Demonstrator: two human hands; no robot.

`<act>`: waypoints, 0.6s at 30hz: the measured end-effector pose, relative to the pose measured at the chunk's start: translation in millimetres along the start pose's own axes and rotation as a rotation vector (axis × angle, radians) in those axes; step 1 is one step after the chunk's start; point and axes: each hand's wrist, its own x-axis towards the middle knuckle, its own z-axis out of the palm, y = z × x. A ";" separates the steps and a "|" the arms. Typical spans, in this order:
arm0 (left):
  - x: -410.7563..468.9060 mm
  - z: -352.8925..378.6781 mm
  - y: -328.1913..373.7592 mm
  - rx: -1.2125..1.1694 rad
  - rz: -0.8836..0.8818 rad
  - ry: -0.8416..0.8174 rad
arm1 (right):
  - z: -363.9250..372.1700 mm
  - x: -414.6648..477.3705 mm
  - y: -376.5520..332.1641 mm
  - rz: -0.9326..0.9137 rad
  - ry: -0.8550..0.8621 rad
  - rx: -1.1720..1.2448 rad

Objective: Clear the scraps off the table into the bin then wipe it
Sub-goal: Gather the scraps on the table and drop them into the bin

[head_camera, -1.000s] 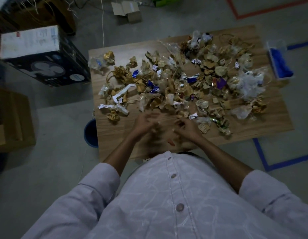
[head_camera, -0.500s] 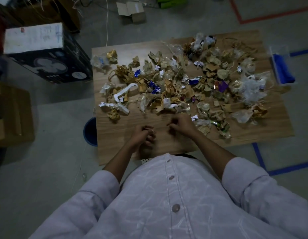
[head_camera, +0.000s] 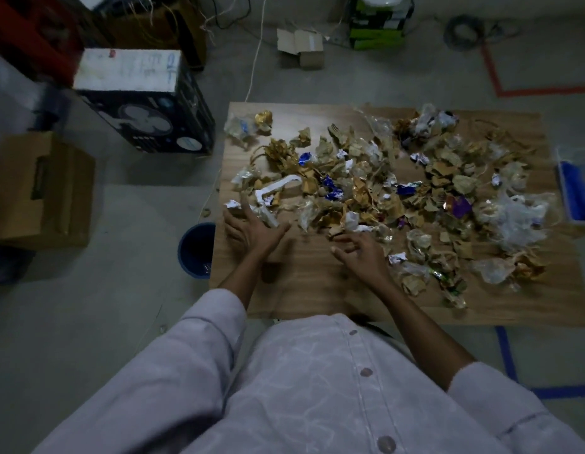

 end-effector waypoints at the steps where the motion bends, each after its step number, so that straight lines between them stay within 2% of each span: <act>1: 9.8 2.6 -0.1 -0.019 0.009 -0.061 | -1.0 -0.4 -2.1 0.011 0.003 0.027; 4: 27.1 19.2 9.5 0.063 0.067 -0.159 | -4.3 -9.3 -4.4 0.049 0.021 0.111; 6: 27.8 31.7 12.6 0.216 0.117 -0.107 | -5.3 -19.3 1.1 0.134 0.044 0.156; 9: 17.2 40.7 13.0 0.291 0.383 -0.029 | -4.5 -33.3 10.2 0.222 0.077 0.228; 11: 12.8 42.9 21.0 0.213 0.475 -0.097 | -3.4 -37.0 13.8 0.254 0.084 0.270; 14: 4.2 50.5 45.4 0.078 0.430 -0.241 | -2.9 -36.8 14.3 0.307 0.107 0.322; 18: -21.8 55.4 80.3 -0.192 0.522 -0.455 | -8.5 -32.4 4.6 0.343 0.157 0.407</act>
